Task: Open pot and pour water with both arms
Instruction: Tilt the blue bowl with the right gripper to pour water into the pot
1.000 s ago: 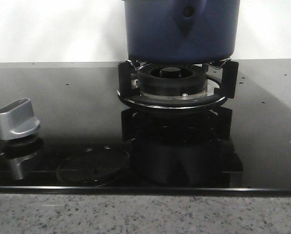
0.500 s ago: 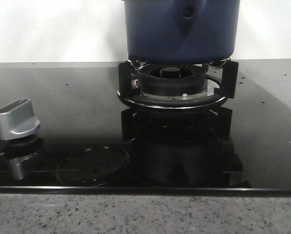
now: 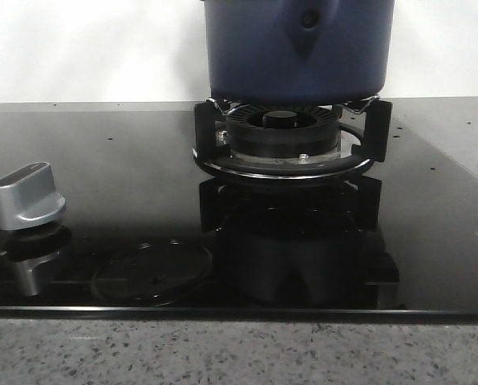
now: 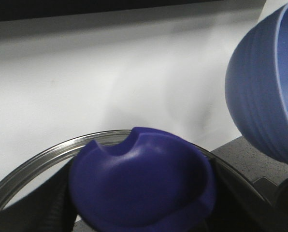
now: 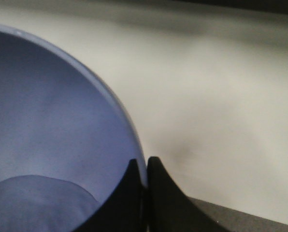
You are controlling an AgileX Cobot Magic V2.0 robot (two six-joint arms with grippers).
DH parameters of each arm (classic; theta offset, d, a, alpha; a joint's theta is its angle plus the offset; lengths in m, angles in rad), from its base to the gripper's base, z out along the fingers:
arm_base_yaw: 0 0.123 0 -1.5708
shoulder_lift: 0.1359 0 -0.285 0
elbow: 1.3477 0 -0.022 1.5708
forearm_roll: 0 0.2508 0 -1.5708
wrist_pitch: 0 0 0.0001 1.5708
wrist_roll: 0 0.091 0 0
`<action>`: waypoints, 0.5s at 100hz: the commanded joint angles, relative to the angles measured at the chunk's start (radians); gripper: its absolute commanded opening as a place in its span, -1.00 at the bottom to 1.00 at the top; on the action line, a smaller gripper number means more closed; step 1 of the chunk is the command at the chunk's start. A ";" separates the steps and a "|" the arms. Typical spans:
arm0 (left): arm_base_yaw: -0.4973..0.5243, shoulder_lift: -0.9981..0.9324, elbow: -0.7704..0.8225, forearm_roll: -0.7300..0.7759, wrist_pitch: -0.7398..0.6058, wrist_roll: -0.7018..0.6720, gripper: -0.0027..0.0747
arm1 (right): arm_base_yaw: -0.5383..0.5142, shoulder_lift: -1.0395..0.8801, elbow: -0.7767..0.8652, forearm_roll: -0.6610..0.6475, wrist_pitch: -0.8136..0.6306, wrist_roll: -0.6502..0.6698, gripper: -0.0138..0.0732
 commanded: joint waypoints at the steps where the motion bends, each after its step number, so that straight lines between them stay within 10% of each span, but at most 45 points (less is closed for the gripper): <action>1: 0.004 -0.050 -0.043 -0.058 0.008 -0.008 0.07 | 0.005 -0.043 -0.039 -0.049 -0.135 -0.003 -0.83; 50: 0.004 -0.050 -0.043 -0.058 0.009 -0.008 0.07 | 0.007 -0.043 -0.039 -0.208 -0.289 -0.003 -0.83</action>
